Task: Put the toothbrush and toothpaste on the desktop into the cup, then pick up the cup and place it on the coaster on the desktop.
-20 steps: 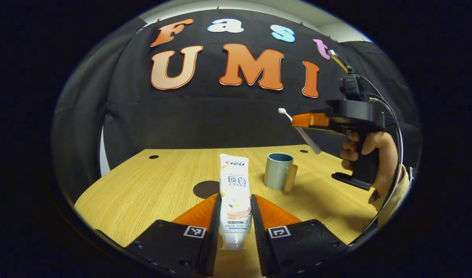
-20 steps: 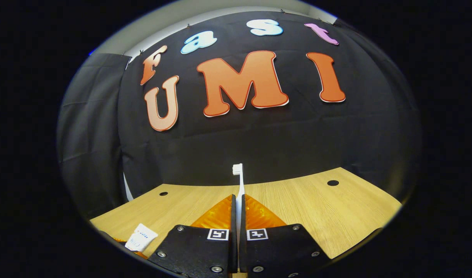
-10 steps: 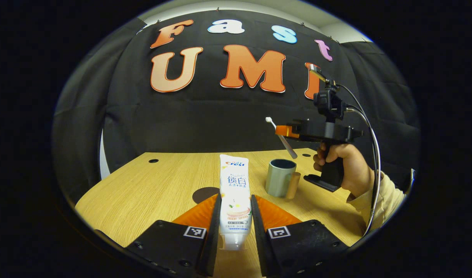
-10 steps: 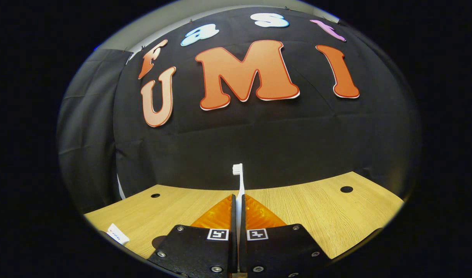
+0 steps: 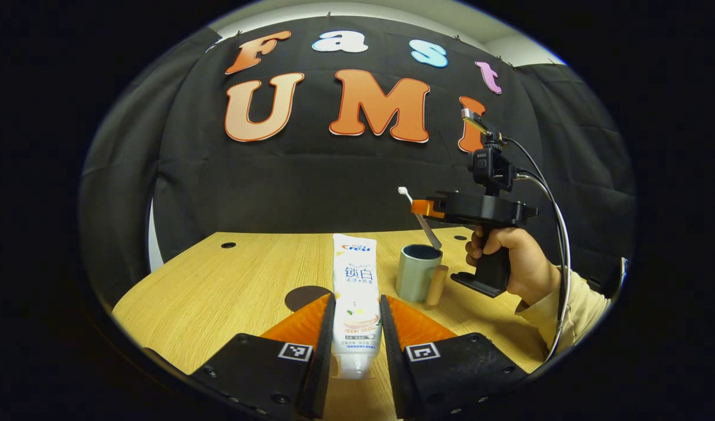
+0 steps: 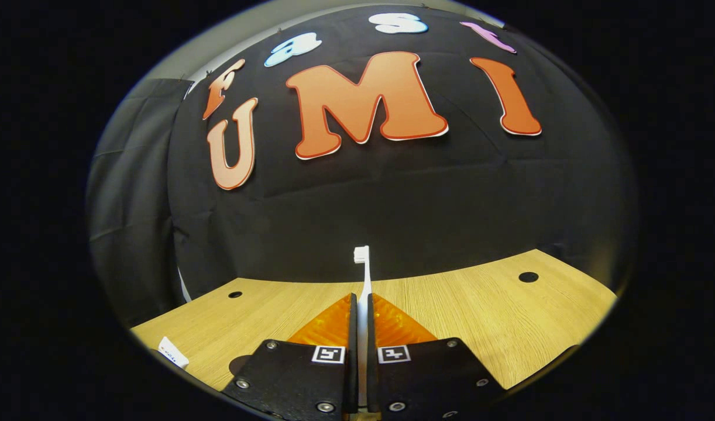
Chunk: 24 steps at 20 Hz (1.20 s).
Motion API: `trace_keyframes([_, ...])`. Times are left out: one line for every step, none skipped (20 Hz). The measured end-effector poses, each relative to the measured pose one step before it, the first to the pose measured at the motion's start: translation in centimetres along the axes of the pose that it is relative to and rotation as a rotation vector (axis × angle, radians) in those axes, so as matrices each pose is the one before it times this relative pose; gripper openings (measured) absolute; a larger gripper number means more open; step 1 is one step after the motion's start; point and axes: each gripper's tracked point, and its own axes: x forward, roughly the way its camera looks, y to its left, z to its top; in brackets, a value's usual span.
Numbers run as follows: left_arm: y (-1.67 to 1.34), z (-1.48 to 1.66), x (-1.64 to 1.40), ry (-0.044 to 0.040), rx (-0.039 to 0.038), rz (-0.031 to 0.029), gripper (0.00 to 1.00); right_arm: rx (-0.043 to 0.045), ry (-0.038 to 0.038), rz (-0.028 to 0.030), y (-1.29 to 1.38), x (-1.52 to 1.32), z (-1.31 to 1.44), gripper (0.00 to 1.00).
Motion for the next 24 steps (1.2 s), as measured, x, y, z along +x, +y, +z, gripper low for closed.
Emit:
trace_keyframes([-0.089,-0.149,-0.051,0.00524,-0.0031,-0.00068,0.43,-0.00466,0.00041,-0.00376,-0.125,0.021,-0.094,0.07])
trace_keyframes([-0.057,-0.056,-0.064,0.00459,-0.00198,-0.00244,0.43,-0.0001,0.00422,0.00352,0.192,-0.015,-0.117,0.07])
trace_keyframes([-0.032,0.011,0.016,0.00376,-0.00044,-0.00078,0.43,-0.00001,0.00432,-0.00113,0.017,0.078,-0.183,0.07])
trace_keyframes([0.049,-0.126,0.037,0.00286,0.0011,0.00123,0.43,-0.00264,0.00449,-0.00396,0.027,-0.185,-0.232,0.07])
trace_keyframes([0.037,0.06,0.03,0.00075,0.00061,0.00132,0.43,-0.0022,-0.0004,0.00074,0.096,-0.113,-0.039,0.07])
trace_keyframes([0.058,0.064,0.037,-0.0027,-0.00215,0.00264,0.43,0.00015,-0.0019,0.00306,0.137,-0.078,-0.01,0.06])
trace_keyframes([0.02,0.079,0.088,-0.0025,-0.00107,0.00341,0.43,-0.00269,-0.00012,0.0064,0.212,-0.256,-0.039,0.06])
trace_keyframes([0.04,0.049,0.161,-0.00258,-0.00321,0.00488,0.43,-0.00617,-0.00164,0.00042,0.059,-0.253,0.089,0.07])
trace_keyframes([-0.052,0.155,0.137,-0.00306,-0.00269,0.002,0.43,-0.00792,-0.00915,0.00018,0.008,-0.495,0.379,0.08])
trace_keyframes([-0.045,0.068,0.184,0.00102,0.00216,0.00079,0.43,-0.01155,-0.01529,0.00324,0.048,-0.499,0.364,0.17])
trace_keyframes([-0.039,0.189,0.347,-0.00587,0.00056,0.00259,0.43,-0.01509,-0.01734,0.00678,0.071,-0.699,0.518,0.23])
trace_keyframes([-0.027,0.189,0.178,-0.00737,0.00098,0.00301,0.43,-0.01708,-0.02096,0.00663,-0.015,-0.866,0.657,0.37])
trace_keyframes([-0.119,0.168,0.394,-0.00158,0.0027,0.0011,0.43,-0.01124,-0.0243,0.00124,-0.217,-0.941,0.786,0.5])
trace_keyframes([-0.009,0.388,0.103,-0.00762,-0.00222,0.00031,0.43,-0.01775,-0.02505,-0.00157,-0.324,-0.966,0.687,0.65])
trace_keyframes([-0.266,0.358,0.445,-0.00771,-0.00192,-0.00362,0.43,-0.03065,-0.02493,-0.01398,-0.583,-1.128,0.679,0.79])
trace_keyframes([-0.324,0.063,0.463,-0.00303,0.00224,-0.00599,0.45,-0.04438,-0.02433,-0.01915,-0.953,-0.992,0.473,0.89])
trace_keyframes([-0.285,0.216,0.495,0.00419,0.00658,-0.00488,0.43,-0.03053,-0.02371,-0.02113,-1.06,-1.019,0.461,0.94])
trace_keyframes([-0.245,0.122,0.199,0.00594,0.01371,-0.00932,0.45,-0.01838,-0.0168,-0.01535,-0.967,-1.003,0.357,0.97])
trace_keyframes([-0.299,0.159,0.277,-0.00164,0.00482,-0.0078,0.45,-0.01473,-0.01004,-0.01076,-0.781,-0.9,-0.005,0.97])
trace_keyframes([-0.284,0.209,0.399,-0.0026,0.00554,-0.00408,0.43,-0.01637,-0.00172,-0.01134,-0.726,-0.878,-0.298,0.97])
trace_keyframes([-0.386,0.238,0.479,-0.00031,0.00531,-0.0032,0.43,-0.01777,0.00468,-0.01064,-0.813,-0.921,-0.543,0.97])
trace_keyframes([-0.351,-0.006,0.351,0.0006,0.00031,-0.00512,0.43,-0.01142,0.00688,-0.00859,-0.78,-0.768,-0.536,0.97])
trace_keyframes([-0.4,0.203,0.494,0.00156,-0.00179,-0.00749,0.43,-0.00858,0.00579,-0.00727,-0.725,-0.679,-0.56,0.97])
trace_keyframes([-0.401,0.273,0.204,-0.00222,0.00015,-0.00469,0.43,-0.00208,0.00692,-0.01237,-0.854,-0.601,-0.557,0.98])
